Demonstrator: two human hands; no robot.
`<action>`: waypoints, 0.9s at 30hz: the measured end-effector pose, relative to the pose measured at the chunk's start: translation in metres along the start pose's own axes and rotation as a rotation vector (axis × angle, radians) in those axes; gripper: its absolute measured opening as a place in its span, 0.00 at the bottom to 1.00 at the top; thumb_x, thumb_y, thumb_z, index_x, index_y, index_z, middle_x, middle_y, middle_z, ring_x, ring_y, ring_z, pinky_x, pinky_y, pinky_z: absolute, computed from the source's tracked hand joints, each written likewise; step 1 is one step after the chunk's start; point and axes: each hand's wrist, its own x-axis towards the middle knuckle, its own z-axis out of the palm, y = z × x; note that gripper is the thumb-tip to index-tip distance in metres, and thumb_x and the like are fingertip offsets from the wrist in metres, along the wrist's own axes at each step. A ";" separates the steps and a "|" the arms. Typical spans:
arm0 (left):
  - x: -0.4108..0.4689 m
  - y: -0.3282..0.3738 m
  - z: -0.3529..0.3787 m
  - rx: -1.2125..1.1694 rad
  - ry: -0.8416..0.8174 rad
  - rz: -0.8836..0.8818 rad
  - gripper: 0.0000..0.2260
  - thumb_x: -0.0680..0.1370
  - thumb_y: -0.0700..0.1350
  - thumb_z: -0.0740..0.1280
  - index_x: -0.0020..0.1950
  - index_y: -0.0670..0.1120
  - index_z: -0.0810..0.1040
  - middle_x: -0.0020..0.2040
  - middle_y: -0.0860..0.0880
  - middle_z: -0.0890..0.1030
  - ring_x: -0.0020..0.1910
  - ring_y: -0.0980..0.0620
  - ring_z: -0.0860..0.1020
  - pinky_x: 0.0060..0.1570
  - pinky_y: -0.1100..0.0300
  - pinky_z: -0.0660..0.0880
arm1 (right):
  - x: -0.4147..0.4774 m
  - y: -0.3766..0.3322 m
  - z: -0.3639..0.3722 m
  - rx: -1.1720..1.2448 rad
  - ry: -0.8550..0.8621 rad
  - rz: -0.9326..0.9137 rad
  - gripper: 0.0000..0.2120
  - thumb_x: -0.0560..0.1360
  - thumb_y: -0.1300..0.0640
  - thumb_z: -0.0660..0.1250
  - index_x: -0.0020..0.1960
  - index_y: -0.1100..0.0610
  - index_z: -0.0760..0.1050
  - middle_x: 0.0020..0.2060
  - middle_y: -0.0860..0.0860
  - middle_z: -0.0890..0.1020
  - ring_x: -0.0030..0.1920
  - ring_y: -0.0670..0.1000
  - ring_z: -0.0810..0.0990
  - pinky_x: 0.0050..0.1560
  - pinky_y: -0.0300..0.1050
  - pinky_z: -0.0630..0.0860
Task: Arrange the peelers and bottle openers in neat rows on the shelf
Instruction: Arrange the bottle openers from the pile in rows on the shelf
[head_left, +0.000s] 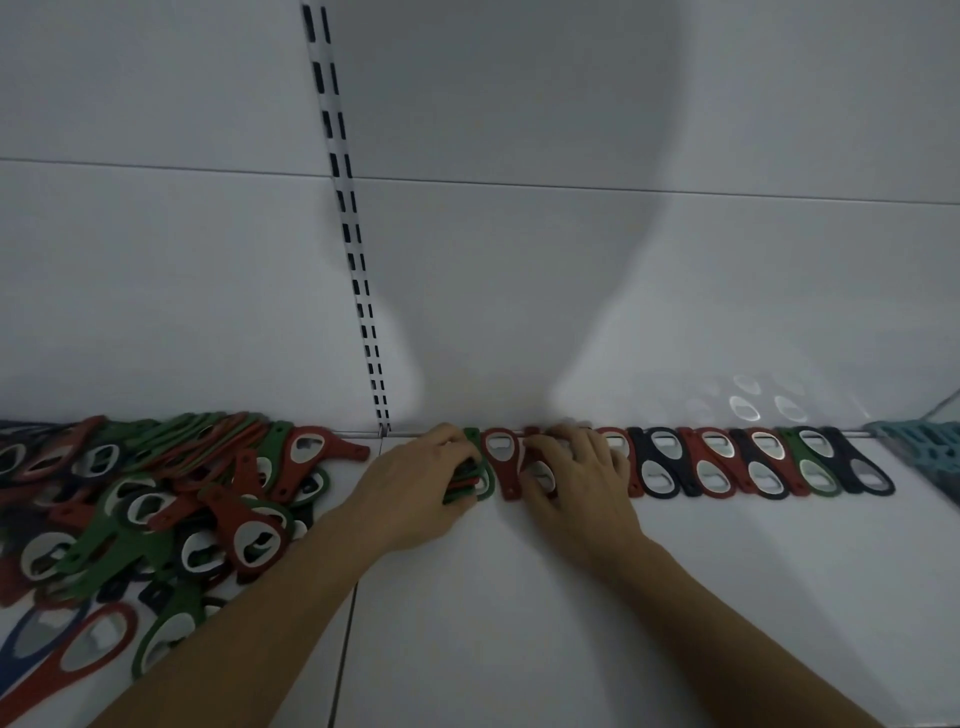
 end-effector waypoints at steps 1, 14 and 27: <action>0.001 0.000 0.000 0.000 -0.009 0.009 0.18 0.80 0.56 0.68 0.68 0.54 0.74 0.68 0.58 0.69 0.55 0.54 0.78 0.46 0.63 0.71 | 0.000 -0.001 0.001 0.003 0.012 0.001 0.22 0.76 0.38 0.56 0.65 0.44 0.75 0.65 0.46 0.74 0.68 0.53 0.68 0.66 0.56 0.63; 0.006 0.003 -0.010 -0.500 0.180 -0.196 0.14 0.77 0.51 0.75 0.61 0.53 0.78 0.54 0.54 0.78 0.50 0.56 0.79 0.51 0.63 0.77 | -0.003 -0.004 -0.014 0.188 0.102 -0.072 0.20 0.76 0.43 0.62 0.65 0.48 0.76 0.62 0.46 0.75 0.64 0.51 0.72 0.63 0.52 0.69; 0.012 0.014 -0.015 -1.111 0.605 -0.646 0.22 0.77 0.61 0.70 0.44 0.41 0.83 0.37 0.46 0.85 0.37 0.50 0.84 0.36 0.59 0.81 | 0.042 -0.074 -0.025 0.862 -0.181 -0.069 0.09 0.75 0.59 0.76 0.50 0.46 0.81 0.37 0.44 0.82 0.33 0.47 0.80 0.39 0.48 0.80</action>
